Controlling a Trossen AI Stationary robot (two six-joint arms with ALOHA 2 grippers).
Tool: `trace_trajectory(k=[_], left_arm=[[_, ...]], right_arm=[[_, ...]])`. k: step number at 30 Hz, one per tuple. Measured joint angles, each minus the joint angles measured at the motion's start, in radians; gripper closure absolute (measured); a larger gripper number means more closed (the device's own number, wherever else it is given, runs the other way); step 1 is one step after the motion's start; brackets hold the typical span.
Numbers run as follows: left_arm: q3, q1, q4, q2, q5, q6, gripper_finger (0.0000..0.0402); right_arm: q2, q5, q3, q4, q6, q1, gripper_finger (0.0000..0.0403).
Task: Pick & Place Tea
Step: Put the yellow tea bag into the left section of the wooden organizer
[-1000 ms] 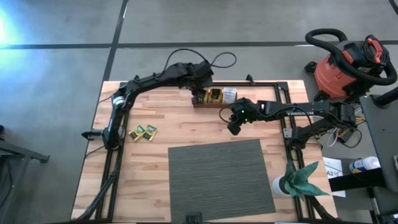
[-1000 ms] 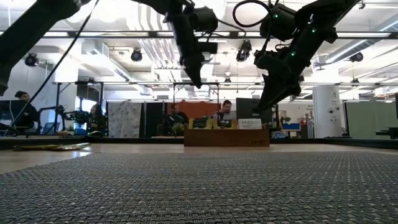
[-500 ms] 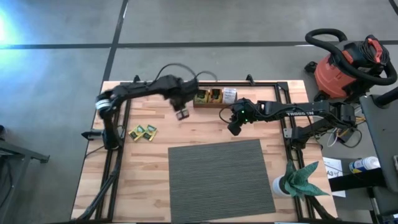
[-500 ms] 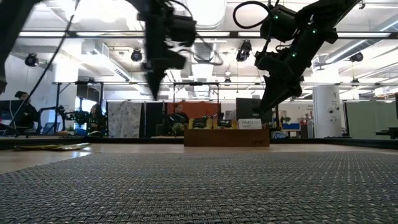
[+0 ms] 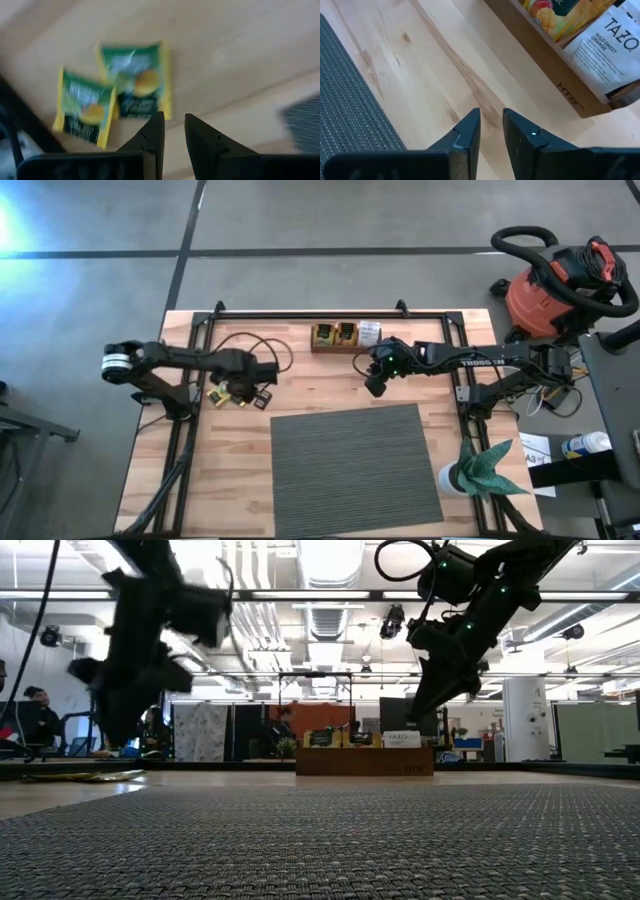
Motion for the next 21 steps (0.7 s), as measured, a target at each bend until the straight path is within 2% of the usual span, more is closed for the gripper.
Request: trace_trajectory(k=[4, 12, 16, 21], left_arm=[[-0.088, -0.001, 0.051, -0.006, -0.003, -0.075, 0.0331], [-0.204, 0.006, 0.298, 0.019, -0.062, -0.077, 0.0331], [-0.237, 0.006, 0.383, 0.033, -0.072, -0.075, 0.0331], [-0.239, 0.006, 0.597, 0.037, -0.075, -0.030, 0.0331]], right_arm=[[0.000, 0.000, 0.000, 0.008, 0.001, 0.000, 0.0319], [0.000, -0.021, 0.000, 0.008, 0.053, 0.000, 0.0322], [0.000, -0.026, 0.000, 0.009, 0.060, 0.003, 0.0319], [0.000, -0.026, 0.000, 0.009, 0.060, 0.003, 0.0323]])
